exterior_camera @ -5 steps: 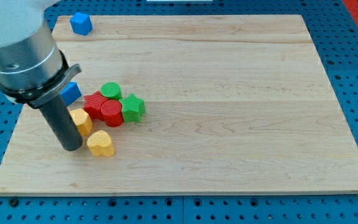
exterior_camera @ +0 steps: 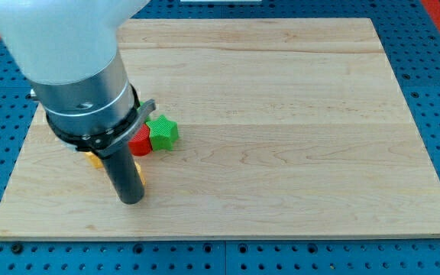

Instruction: Push the yellow heart to the bottom of the green star

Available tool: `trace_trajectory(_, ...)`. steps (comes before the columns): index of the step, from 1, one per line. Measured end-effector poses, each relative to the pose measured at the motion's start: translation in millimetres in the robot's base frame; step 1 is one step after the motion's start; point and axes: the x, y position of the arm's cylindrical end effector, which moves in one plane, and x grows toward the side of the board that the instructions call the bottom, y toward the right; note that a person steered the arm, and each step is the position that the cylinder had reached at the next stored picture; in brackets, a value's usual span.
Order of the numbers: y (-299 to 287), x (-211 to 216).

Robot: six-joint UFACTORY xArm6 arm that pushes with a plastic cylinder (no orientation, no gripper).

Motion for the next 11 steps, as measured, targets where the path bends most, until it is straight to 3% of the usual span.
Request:
trace_trajectory(1, -3.2, 32.8)
trace_trajectory(2, -30.3, 12.5)
trace_trajectory(5, -25.7, -34.7)
trace_trajectory(10, 21.1, -35.1)
trace_trajectory(11, -22.7, -5.5)
